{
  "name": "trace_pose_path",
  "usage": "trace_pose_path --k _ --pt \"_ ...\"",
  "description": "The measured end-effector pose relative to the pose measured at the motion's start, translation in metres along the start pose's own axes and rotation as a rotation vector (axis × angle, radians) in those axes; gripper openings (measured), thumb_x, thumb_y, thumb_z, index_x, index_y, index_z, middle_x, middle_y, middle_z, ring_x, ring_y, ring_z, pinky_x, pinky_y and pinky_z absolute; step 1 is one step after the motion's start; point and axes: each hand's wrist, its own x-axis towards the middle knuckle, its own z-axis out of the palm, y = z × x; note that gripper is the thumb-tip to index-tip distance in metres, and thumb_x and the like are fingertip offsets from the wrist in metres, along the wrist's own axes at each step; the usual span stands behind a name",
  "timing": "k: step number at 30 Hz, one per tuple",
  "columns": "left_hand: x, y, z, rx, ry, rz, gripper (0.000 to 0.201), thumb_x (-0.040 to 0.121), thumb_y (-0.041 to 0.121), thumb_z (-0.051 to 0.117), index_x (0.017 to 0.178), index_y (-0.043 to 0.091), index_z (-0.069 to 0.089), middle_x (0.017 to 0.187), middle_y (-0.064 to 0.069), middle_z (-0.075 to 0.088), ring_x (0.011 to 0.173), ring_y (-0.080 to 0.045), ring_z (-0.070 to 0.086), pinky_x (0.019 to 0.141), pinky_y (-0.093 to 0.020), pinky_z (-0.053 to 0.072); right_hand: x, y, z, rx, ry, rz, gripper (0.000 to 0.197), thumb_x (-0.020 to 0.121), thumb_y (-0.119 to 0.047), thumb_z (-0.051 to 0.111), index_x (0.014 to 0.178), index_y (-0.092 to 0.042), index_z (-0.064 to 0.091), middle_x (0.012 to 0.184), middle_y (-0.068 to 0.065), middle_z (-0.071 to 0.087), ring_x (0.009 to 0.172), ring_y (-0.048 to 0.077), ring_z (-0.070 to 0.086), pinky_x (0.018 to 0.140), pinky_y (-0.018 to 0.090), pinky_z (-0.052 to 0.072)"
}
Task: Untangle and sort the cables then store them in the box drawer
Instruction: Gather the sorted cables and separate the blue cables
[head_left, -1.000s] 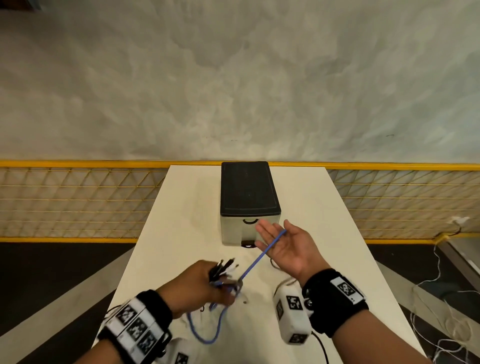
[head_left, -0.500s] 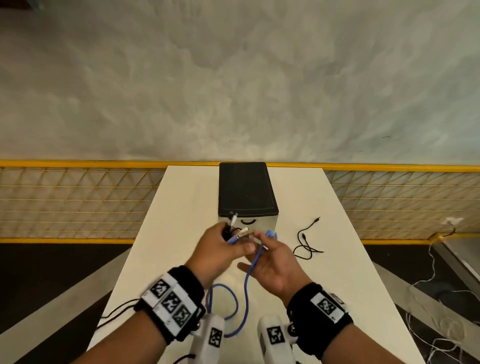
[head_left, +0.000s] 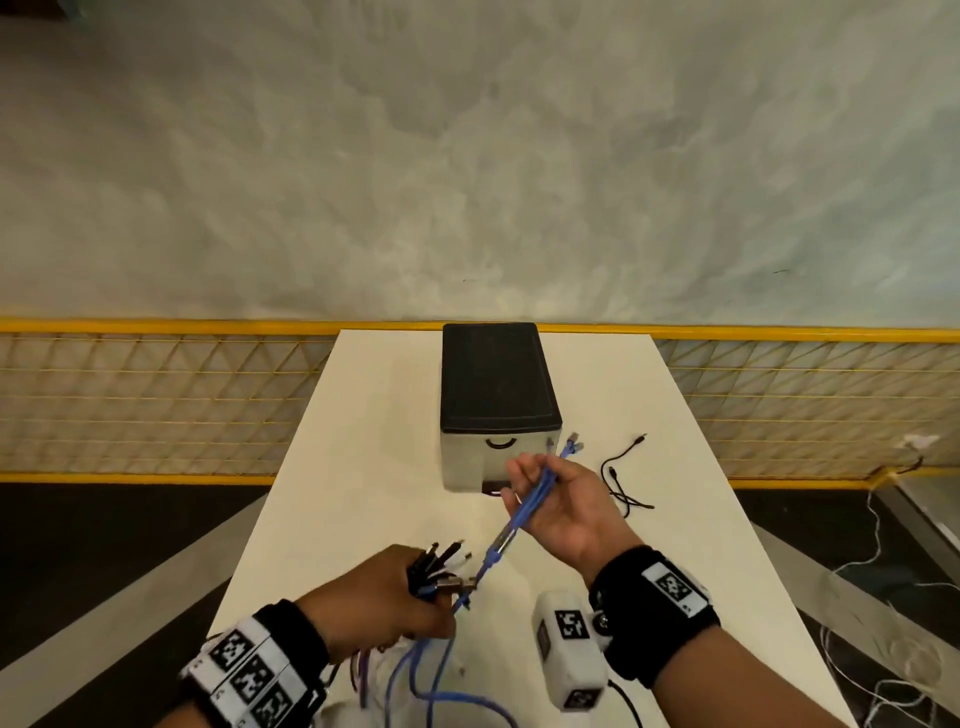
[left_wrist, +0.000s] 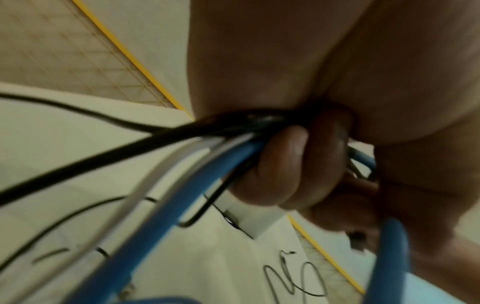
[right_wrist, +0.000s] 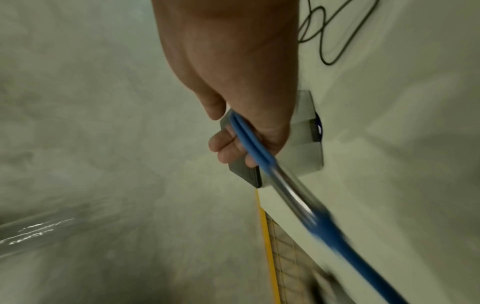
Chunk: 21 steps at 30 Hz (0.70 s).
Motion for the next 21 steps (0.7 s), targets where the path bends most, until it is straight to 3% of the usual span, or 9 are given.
trace_pose_path --k 2,3,6,9,13,16,19,21 --pt "-0.014 -0.011 -0.01 0.072 -0.087 -0.066 0.019 0.074 0.01 0.08 0.07 0.017 0.063 0.059 0.009 0.06 0.054 -0.004 0.057 0.056 -0.016 0.044 0.0 -0.011 -0.002 0.007 0.009 -0.026 0.024 0.098 -0.021 0.05 0.08 -0.013 0.063 0.068 0.001 0.07 0.073 0.017 0.073 0.079 0.038 0.051" --pt "-0.017 -0.016 -0.013 0.074 -0.069 -0.083 0.018 0.075 0.007 0.079 0.072 0.014 0.063 0.058 0.01 0.06 0.052 -0.002 0.056 0.054 -0.014 0.044 -0.001 -0.014 -0.002 -0.012 0.005 -0.03 0.023 0.098 -0.022 0.051 0.08 -0.015 0.062 0.067 0.0 0.068 0.072 0.016 0.072 0.078 0.038 0.051" --pt "-0.015 -0.021 -0.023 -0.154 0.259 -0.093 0.013 0.081 0.008 0.078 0.084 0.004 0.066 0.053 0.006 0.045 0.042 -0.007 0.041 0.044 -0.021 0.033 -0.007 -0.007 0.002 -0.121 -0.011 -0.026 0.018 0.099 -0.024 0.051 0.086 -0.018 0.062 0.076 0.003 0.069 0.088 0.022 0.07 0.084 0.043 0.047" --pt "0.0 0.002 -0.027 -0.372 0.502 0.022 0.011 0.085 0.014 0.074 0.086 0.008 0.064 0.051 0.006 0.034 0.042 -0.009 0.026 0.042 -0.022 0.022 -0.011 0.016 0.006 -0.334 -0.039 0.069 0.015 0.099 -0.025 0.05 0.092 -0.019 0.062 0.084 0.005 0.071 0.095 0.026 0.068 0.086 0.046 0.044" --pt "0.017 0.045 -0.028 -0.417 0.543 0.17 0.009 0.089 0.017 0.07 0.088 0.013 0.062 0.052 0.007 0.031 0.044 -0.011 0.022 0.043 -0.023 0.019 -0.018 0.043 -0.006 -0.867 -0.159 0.272 0.011 0.09 -0.024 0.061 0.099 -0.018 0.062 0.092 0.007 0.07 0.091 0.025 0.066 0.078 0.038 0.047" --pt "0.024 0.057 -0.031 -0.433 0.549 0.193 0.01 0.092 0.022 0.066 0.091 0.014 0.061 0.055 0.005 0.027 0.046 -0.012 0.02 0.044 -0.024 0.018 -0.017 0.051 -0.023 -1.409 -0.241 0.383 0.019 0.084 -0.035 0.064 0.099 -0.023 0.065 0.097 0.0 0.067 0.09 0.019 0.061 0.072 0.032 0.043" --pt "0.029 0.059 -0.034 -0.487 0.557 0.179 0.021 0.096 0.026 0.06 0.078 0.018 0.051 0.055 0.006 0.03 0.044 -0.01 0.022 0.044 -0.025 0.019 -0.018 0.046 -0.036 -1.884 -0.327 0.394 0.039 0.081 -0.057 0.064 0.1 -0.024 0.068 0.08 -0.006 0.06 0.075 0.013 0.055 0.06 0.024 0.04" --pt "0.032 0.057 -0.034 -0.494 0.564 0.159 0.031 0.098 0.033 0.056 0.073 0.019 0.046 0.056 0.003 0.031 0.045 -0.011 0.023 0.046 -0.027 0.02 -0.017 0.035 -0.043 -2.051 -0.329 0.331 0.051 0.081 -0.064 0.061 0.103 -0.019 0.07 0.08 -0.006 0.061 0.076 0.014 0.055 0.061 0.024 0.041"
